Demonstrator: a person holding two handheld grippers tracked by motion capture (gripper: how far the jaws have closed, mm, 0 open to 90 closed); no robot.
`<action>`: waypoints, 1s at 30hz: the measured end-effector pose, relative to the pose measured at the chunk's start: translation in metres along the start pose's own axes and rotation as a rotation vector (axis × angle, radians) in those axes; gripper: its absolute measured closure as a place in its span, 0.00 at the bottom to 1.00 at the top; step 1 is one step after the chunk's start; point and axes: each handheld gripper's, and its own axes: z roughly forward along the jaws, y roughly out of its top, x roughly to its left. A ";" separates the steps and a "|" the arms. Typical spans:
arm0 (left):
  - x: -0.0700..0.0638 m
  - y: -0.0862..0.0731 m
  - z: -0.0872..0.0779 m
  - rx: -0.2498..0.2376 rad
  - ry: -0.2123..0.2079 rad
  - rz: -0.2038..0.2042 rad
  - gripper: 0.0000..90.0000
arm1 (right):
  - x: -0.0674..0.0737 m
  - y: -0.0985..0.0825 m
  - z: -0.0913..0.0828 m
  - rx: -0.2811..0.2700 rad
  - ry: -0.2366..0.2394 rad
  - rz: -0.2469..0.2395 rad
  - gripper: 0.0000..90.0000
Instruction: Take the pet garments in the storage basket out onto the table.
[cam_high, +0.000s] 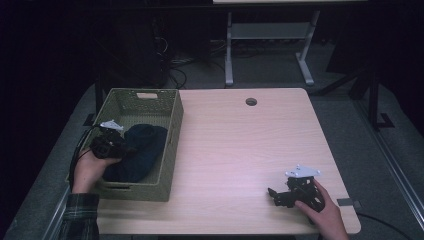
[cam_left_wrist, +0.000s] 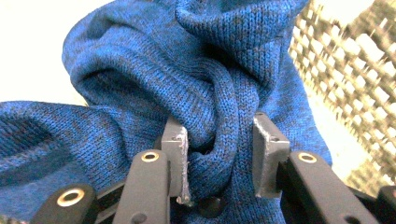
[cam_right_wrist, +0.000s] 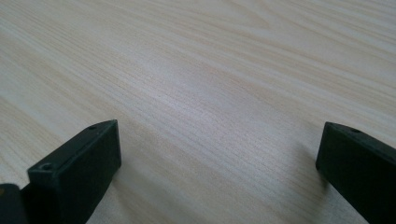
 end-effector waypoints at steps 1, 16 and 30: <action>0.001 0.000 -0.003 -0.019 -0.001 -0.006 0.71 | 0.000 0.000 0.000 0.000 0.000 0.000 0.00; -0.003 0.009 -0.040 -0.259 -0.058 -0.056 0.70 | 0.000 0.000 0.000 0.000 0.000 0.000 0.00; -0.013 0.022 -0.067 -0.399 -0.093 -0.079 0.71 | 0.000 0.000 0.000 0.000 0.000 0.000 0.00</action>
